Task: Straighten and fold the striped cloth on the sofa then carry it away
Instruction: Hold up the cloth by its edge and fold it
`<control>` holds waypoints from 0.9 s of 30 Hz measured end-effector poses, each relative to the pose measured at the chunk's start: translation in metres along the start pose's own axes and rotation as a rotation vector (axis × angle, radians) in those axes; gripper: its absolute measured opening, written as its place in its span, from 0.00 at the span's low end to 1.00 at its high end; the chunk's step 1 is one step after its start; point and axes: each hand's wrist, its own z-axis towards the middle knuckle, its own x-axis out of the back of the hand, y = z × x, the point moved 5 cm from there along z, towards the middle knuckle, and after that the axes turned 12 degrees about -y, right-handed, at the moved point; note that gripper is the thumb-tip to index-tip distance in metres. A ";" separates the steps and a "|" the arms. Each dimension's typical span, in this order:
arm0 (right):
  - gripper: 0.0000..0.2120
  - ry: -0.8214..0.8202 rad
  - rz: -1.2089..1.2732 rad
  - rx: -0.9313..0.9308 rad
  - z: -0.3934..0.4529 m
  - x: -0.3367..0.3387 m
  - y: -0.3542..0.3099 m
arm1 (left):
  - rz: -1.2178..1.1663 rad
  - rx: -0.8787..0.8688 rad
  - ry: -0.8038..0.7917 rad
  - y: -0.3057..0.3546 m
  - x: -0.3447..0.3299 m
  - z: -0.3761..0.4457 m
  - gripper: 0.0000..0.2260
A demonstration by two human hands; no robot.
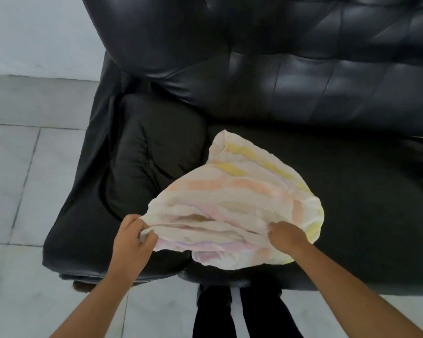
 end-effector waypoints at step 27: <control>0.18 0.187 -0.430 0.029 -0.015 0.050 0.020 | 0.051 -0.143 0.016 0.033 0.005 0.012 0.12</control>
